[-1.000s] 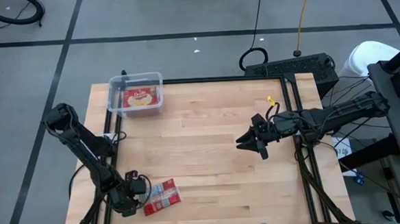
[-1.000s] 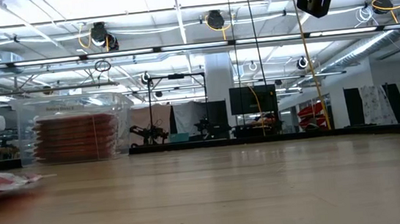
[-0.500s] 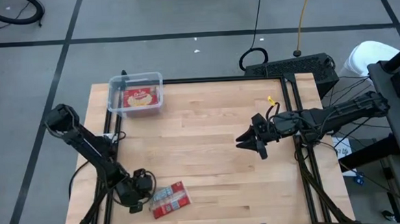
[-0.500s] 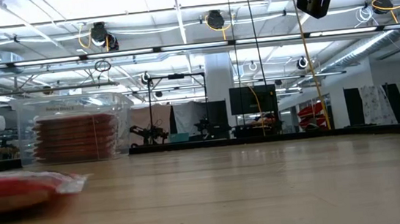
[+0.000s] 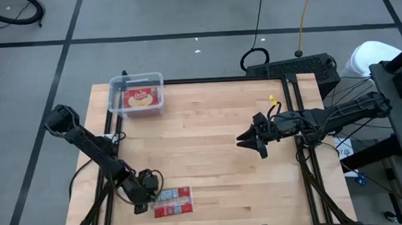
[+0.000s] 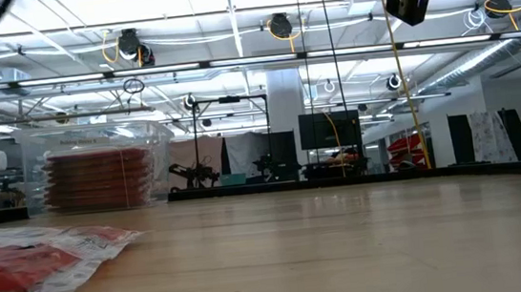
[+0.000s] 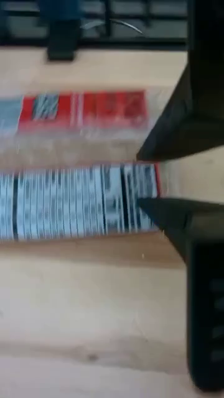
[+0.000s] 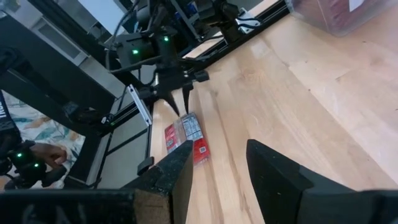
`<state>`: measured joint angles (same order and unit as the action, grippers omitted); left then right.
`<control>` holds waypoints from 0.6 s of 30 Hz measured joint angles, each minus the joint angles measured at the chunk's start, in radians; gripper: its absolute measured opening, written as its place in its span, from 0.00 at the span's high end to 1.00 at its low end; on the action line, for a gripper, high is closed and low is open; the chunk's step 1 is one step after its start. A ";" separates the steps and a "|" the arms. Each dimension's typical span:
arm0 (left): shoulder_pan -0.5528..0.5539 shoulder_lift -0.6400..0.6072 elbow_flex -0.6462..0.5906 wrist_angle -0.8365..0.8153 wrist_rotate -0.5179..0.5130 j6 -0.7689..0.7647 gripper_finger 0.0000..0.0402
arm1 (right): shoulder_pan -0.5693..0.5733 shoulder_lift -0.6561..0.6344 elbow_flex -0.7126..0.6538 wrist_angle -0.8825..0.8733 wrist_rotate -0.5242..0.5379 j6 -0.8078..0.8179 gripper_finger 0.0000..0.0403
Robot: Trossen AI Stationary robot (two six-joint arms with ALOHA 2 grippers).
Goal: Sort popcorn bags into baskets
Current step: Put the popcorn pack into the transparent bin
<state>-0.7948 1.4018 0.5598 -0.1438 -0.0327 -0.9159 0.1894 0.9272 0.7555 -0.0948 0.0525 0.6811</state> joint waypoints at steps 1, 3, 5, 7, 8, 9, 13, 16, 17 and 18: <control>-0.001 0.000 0.019 -0.028 0.006 0.032 0.70 | 0.000 0.000 0.000 0.000 0.000 0.005 0.64; -0.007 0.000 0.060 -0.095 0.008 0.088 0.60 | 0.000 0.000 0.000 0.000 -0.001 0.012 0.64; -0.018 0.000 0.099 -0.144 0.007 0.154 0.49 | 0.000 0.000 0.000 0.000 -0.001 0.014 0.64; -0.032 -0.002 0.110 -0.151 0.002 0.207 0.40 | 0.000 0.000 0.000 0.000 -0.001 0.013 0.64; -0.040 -0.001 0.107 -0.155 -0.008 0.220 0.35 | 0.000 0.000 0.000 0.000 -0.001 0.012 0.64; -0.045 0.004 0.103 -0.160 -0.017 0.227 0.32 | 0.000 0.000 0.000 0.000 -0.001 0.012 0.64; -0.058 0.044 0.098 -0.171 -0.029 0.261 0.26 | 0.000 0.000 0.000 0.000 -0.001 0.018 0.64; -0.060 0.089 0.098 -0.131 -0.024 0.291 0.27 | 0.000 0.000 0.000 0.000 -0.001 0.041 0.64; -0.059 0.105 0.098 -0.110 -0.024 0.297 0.29 | 0.000 0.000 0.000 0.000 -0.001 0.047 0.64; -0.059 0.123 0.098 -0.080 -0.023 0.306 0.30 | 0.000 0.000 0.000 0.000 -0.001 0.050 0.64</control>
<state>-0.8541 1.5243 0.6581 -0.2237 -0.0552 -0.6104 0.1898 0.9272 0.7555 -0.0948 0.0513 0.7309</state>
